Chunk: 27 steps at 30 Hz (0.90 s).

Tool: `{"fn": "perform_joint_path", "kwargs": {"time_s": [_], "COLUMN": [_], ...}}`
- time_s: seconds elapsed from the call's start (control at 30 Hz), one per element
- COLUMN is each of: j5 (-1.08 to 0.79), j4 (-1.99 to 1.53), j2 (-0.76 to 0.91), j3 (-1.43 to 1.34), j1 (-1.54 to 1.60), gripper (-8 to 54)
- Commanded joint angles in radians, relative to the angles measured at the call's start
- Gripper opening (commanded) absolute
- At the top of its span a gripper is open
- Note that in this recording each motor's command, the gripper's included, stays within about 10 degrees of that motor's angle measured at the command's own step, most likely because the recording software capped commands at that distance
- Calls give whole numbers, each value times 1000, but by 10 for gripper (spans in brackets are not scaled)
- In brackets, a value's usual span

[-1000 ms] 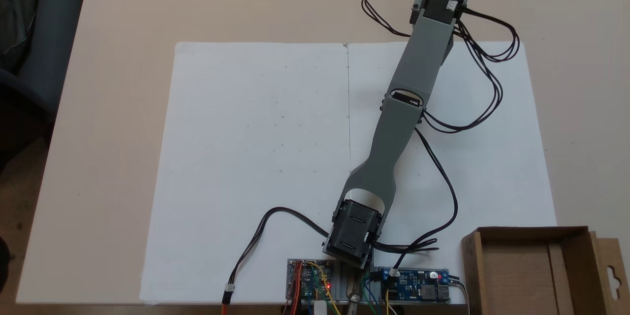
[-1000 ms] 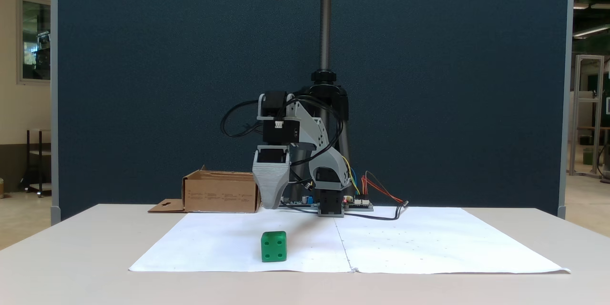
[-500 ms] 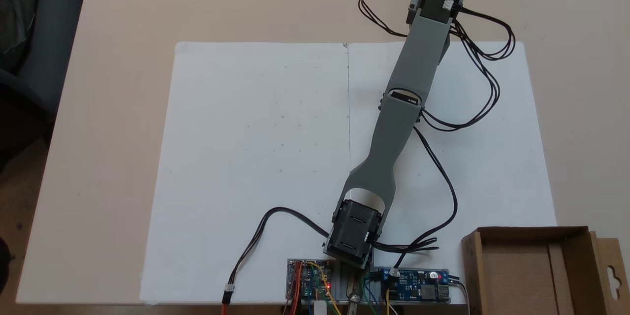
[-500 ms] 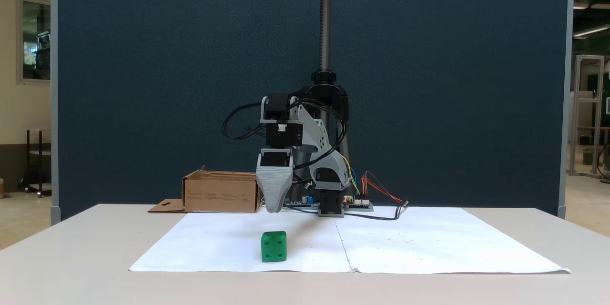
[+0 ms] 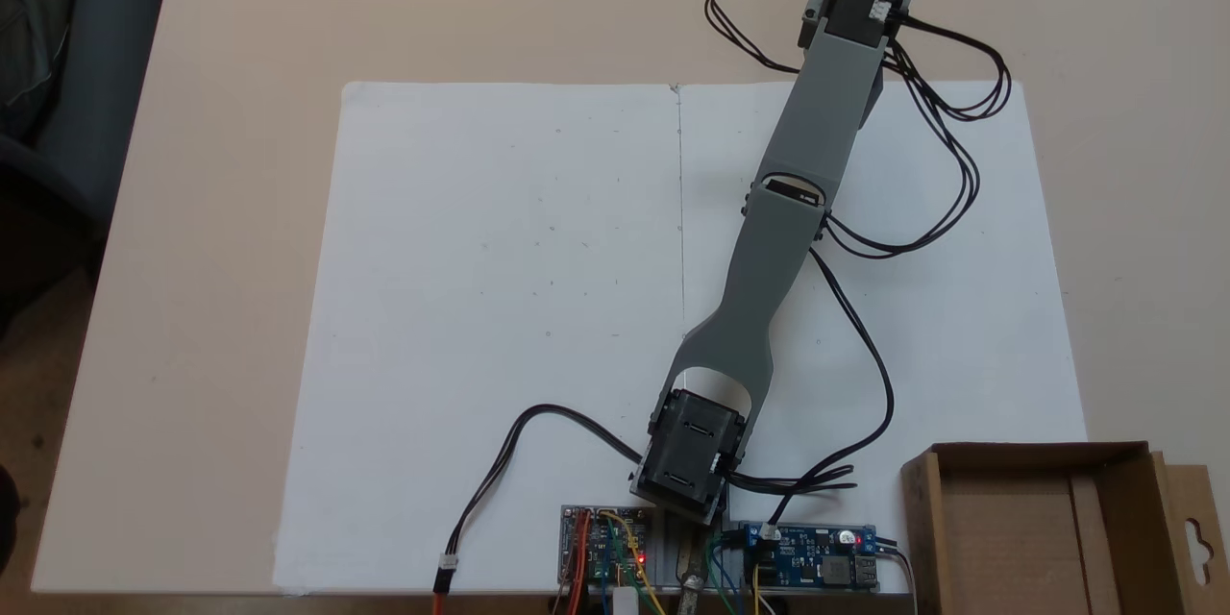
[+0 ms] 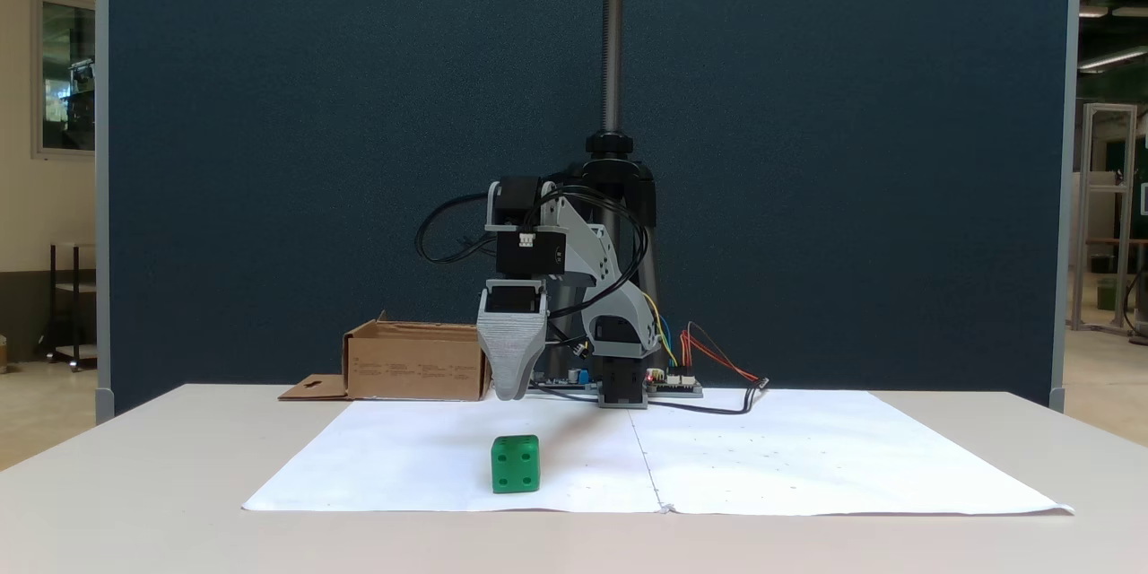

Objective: Grasp a green dice and put it in the bin.

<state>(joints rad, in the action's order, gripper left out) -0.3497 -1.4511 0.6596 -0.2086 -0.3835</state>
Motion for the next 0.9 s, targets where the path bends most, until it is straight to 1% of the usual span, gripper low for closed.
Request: {"fn": "perform_joint_path", "kwargs": {"time_s": [0.0, 0.87], "j5": [67, 137], "j4": [-175, -164], "j2": [20, 3], "j3": [46, 46], "j1": [-6, 3], "gripper": [474, 468]}}
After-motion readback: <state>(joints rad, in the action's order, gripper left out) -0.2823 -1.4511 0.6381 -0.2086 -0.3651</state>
